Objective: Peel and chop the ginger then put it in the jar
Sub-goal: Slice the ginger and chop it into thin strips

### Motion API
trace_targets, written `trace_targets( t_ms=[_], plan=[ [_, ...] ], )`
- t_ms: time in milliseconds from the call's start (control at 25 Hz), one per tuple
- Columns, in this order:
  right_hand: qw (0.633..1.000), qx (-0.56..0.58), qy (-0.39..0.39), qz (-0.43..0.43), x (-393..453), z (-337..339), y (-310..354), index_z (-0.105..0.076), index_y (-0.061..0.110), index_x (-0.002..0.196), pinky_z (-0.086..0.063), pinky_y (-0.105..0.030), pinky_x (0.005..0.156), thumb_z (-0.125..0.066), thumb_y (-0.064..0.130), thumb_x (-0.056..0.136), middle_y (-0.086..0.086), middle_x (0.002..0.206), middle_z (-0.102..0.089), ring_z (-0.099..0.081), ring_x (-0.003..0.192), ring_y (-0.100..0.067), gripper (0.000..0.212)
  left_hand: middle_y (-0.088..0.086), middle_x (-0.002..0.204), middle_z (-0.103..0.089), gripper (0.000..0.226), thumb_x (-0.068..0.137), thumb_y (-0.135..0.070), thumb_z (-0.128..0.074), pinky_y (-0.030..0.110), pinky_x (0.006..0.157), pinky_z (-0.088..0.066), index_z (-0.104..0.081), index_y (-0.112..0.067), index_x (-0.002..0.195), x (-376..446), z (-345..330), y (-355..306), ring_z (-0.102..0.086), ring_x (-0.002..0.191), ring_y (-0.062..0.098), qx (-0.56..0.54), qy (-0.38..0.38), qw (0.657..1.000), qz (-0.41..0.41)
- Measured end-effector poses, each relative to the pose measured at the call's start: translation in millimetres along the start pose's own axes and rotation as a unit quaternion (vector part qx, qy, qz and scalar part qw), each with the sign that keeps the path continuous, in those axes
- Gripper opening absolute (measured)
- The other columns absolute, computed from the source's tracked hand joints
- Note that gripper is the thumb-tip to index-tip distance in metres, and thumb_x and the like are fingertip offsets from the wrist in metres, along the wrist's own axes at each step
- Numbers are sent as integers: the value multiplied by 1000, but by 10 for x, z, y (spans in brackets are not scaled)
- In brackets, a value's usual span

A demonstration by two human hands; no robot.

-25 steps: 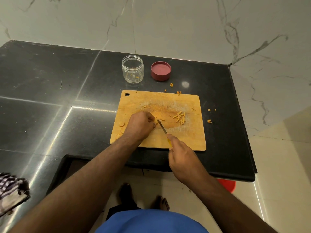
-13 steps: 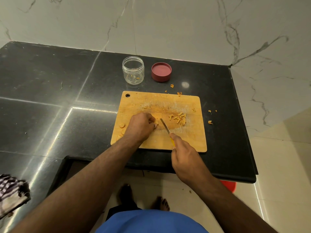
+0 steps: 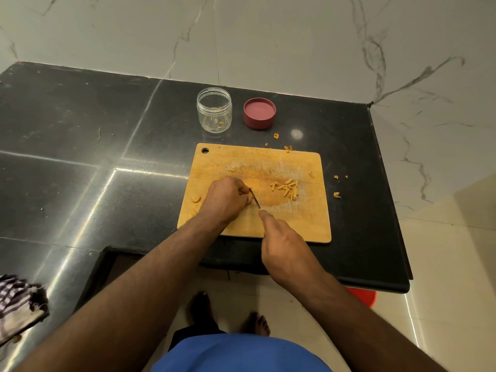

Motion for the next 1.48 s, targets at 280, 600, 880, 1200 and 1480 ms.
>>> trace_targets(
  t_ms=[280,600,880,1200,1480],
  plan=[
    [1000,-5,11,-15,-158,8,-53,-22,25,154,-50,-36,79,-35,15,102,-4,118,-55,-56,95,-19,54,-2,107,-72,19,91,-20,-70,23,74,-43,-75,-13,108,-16,11,-14,-58,90,9,14,-12,1000,-9],
    [997,16,-72,-26,-338,149,-124,-29,24,153,-53,-31,75,-39,15,103,1,114,-55,-58,88,-15,52,0,118,-69,30,93,-22,-69,23,81,-43,-69,-15,122,-34,-8,15,-55,97,7,15,-1,1000,-4],
    [999,11,-35,-5,-147,55,4,-26,22,153,-50,-35,86,-39,16,103,-3,125,-55,-56,102,-18,52,-1,111,-70,24,91,-22,-70,23,77,-43,-73,-15,115,-33,-3,18,-56,94,8,6,-11,1000,6],
    [1000,-5,10,-15,-13,12,60,-21,23,154,-49,-40,82,-34,11,101,-7,123,-53,-55,101,-24,56,-2,105,-72,19,90,-20,-69,19,69,-39,-76,-15,108,-30,16,3,-57,88,7,7,-14,1000,0],
    [1000,-13,14,-5,-195,7,10,-21,24,155,-50,-39,78,-34,14,101,-5,116,-54,-56,93,-21,56,-2,104,-72,18,91,-21,-69,21,69,-41,-75,-14,107,-32,12,-6,-57,86,8,15,-19,1000,1]
  ],
)
Point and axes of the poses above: each hand's wrist, its own x-axis towards the middle knuckle, its own z-axis out of the back of the hand, y = z × x, the point moved 3 cm from there along x, towards the middle knuckle
